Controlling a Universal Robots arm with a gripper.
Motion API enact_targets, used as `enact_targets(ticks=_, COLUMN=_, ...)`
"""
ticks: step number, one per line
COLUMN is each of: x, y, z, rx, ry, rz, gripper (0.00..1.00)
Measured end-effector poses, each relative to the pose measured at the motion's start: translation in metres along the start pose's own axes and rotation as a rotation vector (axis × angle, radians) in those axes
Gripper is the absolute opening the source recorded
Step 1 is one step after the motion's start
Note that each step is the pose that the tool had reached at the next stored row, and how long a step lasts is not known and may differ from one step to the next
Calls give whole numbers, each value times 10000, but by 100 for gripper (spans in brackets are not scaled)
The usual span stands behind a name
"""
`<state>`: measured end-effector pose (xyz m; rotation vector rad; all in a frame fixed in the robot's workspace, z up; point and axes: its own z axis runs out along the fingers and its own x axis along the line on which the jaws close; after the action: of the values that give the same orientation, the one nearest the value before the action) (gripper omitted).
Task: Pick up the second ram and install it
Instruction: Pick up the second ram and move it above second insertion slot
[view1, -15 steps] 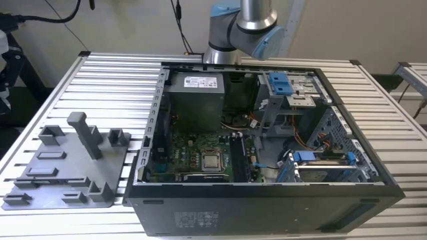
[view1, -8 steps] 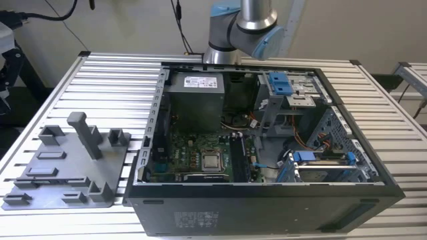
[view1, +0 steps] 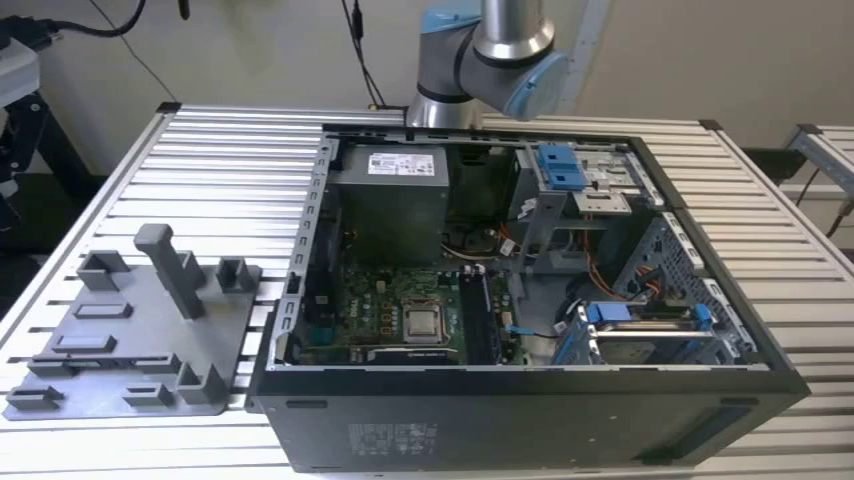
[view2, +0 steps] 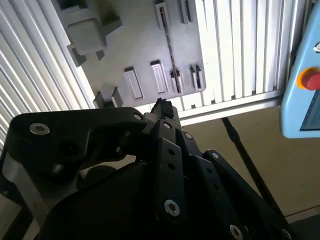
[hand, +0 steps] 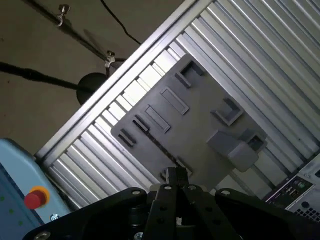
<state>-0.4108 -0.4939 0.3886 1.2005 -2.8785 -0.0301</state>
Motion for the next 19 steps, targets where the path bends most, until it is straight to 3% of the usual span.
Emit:
enact_targets(ticks=4, x=0, y=0, z=0, rx=7, ry=10, rz=-316, gripper=11)
enact_targets(ticks=12, x=0, y=0, z=-2, rx=5, ry=18, rz=-453, gripper=11)
enact_targets(ticks=19, x=1, y=0, z=-2, rx=24, ry=47, rz=-1258, gripper=11)
